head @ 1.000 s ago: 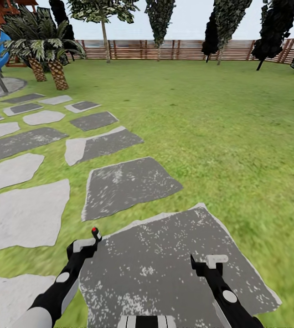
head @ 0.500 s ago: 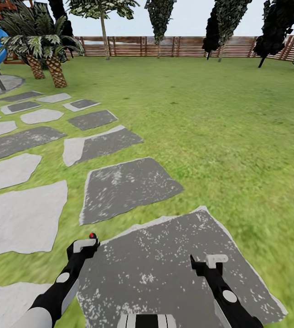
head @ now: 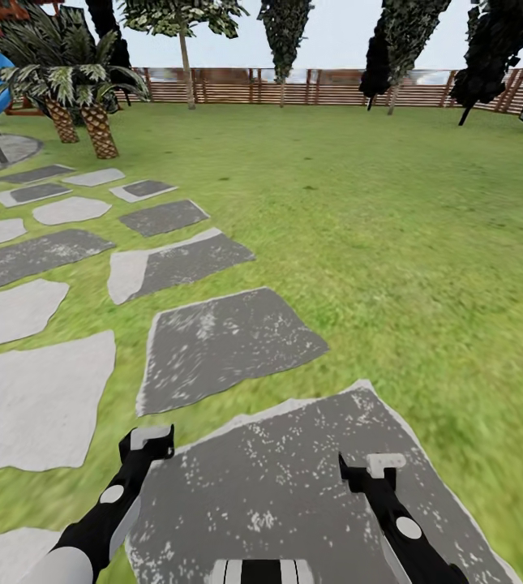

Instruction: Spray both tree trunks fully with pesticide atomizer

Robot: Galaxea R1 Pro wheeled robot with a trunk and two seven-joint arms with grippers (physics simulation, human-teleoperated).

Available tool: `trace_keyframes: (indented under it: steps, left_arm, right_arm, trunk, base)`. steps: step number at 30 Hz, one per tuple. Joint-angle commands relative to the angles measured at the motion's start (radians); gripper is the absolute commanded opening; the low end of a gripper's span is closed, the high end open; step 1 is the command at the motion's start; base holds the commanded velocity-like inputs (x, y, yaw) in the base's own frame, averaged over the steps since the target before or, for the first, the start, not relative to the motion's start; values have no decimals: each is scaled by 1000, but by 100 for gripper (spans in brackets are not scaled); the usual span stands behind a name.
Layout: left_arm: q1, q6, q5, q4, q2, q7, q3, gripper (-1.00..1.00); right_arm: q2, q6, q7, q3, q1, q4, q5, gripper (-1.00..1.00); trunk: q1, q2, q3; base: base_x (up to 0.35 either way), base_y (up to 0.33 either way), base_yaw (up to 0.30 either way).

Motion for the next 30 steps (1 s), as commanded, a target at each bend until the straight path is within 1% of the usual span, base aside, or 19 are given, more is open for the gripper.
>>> trace_keyframes:
  steps: [1,5,13,19,30]
  left_arm:
    - [0,0,0,0,0,0,0,100]
    - [2,-1,-1,-1,0,-1,-3,100]
    - [3,-2,0,-1,0,-10,-3,100]
    - [3,-1,-1,-3,1,-7,1,100]
    - [1,-14,-2,-4,0,-6,1,100]
  right_arm:
    - [0,0,0,0,0,0,0,100]
    - [0,0,0,0,0,0,0,100]
    - [0,0,0,0,0,0,0,100]
    - [0,0,0,0,0,2,0,100]
    - [0,0,0,0,0,2,0,100]
  trunk:
    - [0,0,0]
    - [0,0,0]
    - [0,0,0]
    - [3,-1,-25]
    - [8,-4,-82]
  base:
    - [311,0,0]
    - [122,0,0]
    - [9,0,0]
    - [0,0,5]
    - [0,0,68]
